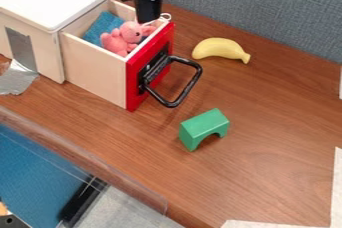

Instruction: Take the toys out of the box onto the table

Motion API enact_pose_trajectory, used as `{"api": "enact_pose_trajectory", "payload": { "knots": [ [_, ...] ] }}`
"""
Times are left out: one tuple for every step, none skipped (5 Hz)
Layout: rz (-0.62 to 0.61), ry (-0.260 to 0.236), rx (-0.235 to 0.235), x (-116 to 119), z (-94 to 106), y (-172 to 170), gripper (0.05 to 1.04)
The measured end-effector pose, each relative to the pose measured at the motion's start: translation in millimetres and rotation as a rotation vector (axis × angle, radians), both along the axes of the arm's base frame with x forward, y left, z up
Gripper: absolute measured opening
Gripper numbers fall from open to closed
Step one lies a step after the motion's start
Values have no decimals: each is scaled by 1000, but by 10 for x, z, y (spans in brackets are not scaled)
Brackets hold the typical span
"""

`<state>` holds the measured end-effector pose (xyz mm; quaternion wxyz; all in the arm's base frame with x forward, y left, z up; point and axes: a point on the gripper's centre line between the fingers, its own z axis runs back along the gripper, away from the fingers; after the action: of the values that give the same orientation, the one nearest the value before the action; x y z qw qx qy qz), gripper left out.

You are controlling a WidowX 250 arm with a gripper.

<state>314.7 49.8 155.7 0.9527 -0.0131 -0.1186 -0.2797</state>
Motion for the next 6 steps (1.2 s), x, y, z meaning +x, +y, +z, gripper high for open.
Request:
{"api": "enact_pose_trajectory", "payload": {
  "knots": [
    [-39,2,16,34,-67,147,1001],
    [-46,-16,24,98,-136,204,1001],
    [-9,-89,40,194,-148,288,1001],
    [29,-110,37,290,-261,337,1001],
    [45,-100,28,323,-360,348,1001],
    [52,-112,37,365,-402,373,1001]
  ]
}}
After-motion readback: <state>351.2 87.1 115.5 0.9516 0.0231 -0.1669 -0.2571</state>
